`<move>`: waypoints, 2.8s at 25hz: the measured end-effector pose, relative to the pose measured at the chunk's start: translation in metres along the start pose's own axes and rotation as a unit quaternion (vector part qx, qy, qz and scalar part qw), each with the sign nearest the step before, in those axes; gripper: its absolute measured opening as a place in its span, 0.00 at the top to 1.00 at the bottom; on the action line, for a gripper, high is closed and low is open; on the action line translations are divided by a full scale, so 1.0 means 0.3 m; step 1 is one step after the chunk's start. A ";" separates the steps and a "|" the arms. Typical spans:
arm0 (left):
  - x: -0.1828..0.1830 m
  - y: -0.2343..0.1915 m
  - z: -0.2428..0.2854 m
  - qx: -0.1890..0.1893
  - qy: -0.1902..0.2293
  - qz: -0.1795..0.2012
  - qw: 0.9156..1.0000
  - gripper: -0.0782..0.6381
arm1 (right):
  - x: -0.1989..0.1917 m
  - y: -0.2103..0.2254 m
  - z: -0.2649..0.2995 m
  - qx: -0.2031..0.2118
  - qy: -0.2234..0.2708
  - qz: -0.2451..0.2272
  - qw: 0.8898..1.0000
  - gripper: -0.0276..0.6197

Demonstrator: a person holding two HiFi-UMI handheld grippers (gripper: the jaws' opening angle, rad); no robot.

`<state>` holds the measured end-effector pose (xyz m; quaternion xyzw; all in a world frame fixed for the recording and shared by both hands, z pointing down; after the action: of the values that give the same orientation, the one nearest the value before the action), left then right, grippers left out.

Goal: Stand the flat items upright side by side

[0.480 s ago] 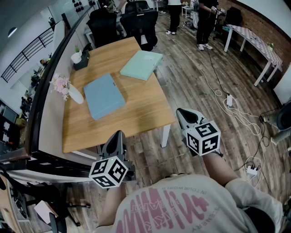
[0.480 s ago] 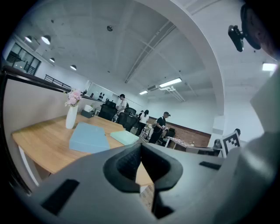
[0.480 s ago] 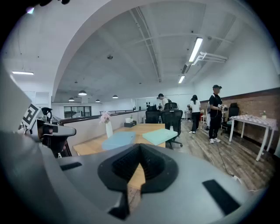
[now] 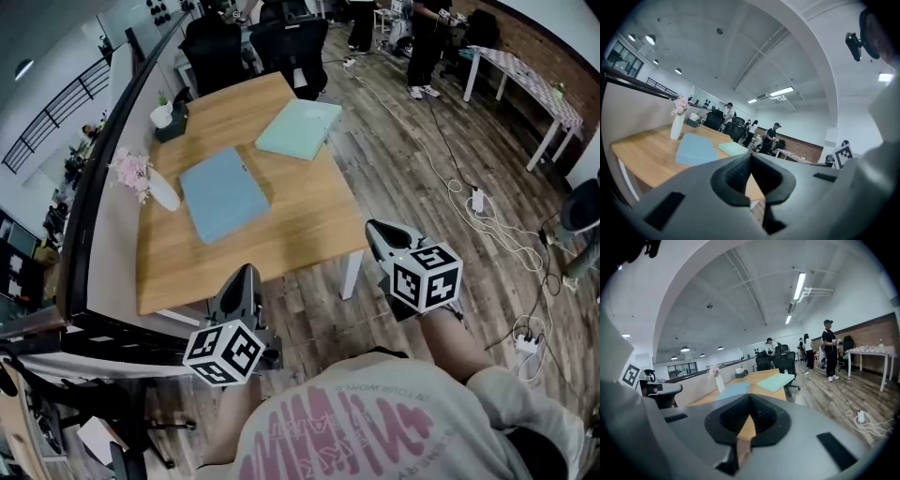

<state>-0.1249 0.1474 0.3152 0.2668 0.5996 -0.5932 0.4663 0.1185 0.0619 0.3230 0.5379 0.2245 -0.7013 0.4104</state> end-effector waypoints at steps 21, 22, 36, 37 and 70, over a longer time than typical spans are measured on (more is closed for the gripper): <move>0.040 -0.204 0.380 -0.014 -0.043 -0.003 0.999 0.89 | -0.013 0.176 0.418 -0.028 -0.038 0.022 0.999 0.96; 0.064 -0.212 0.422 -0.012 -0.039 -0.001 0.999 0.89 | 0.014 0.196 0.456 -0.025 -0.035 0.021 0.999 0.96; 0.167 -0.240 0.928 -0.009 -0.020 0.001 1.000 0.89 | 0.213 0.519 0.802 -0.006 -0.006 0.022 1.000 0.96; 0.149 -0.246 0.950 -0.007 -0.025 -0.001 1.000 0.89 | 0.201 0.537 0.813 -0.004 -0.010 0.025 1.000 0.96; 0.296 -0.662 1.666 0.012 -0.165 0.106 0.981 0.89 | -0.007 0.750 1.280 0.014 -0.111 0.192 0.975 0.91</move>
<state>-0.2147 -0.3837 0.3985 0.2330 0.4760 -0.5830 0.6158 0.0836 -0.3543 0.4766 0.4954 0.0609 -0.6679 0.5521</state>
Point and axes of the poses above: the fingertips, and each gripper's own axes: z forward along the fingers, y to its right, x out of its top, the point moved 3 cm from there along -z, backward along the fingers, and after that the axes turned 3 degrees about -z, right-handed, at the moved point
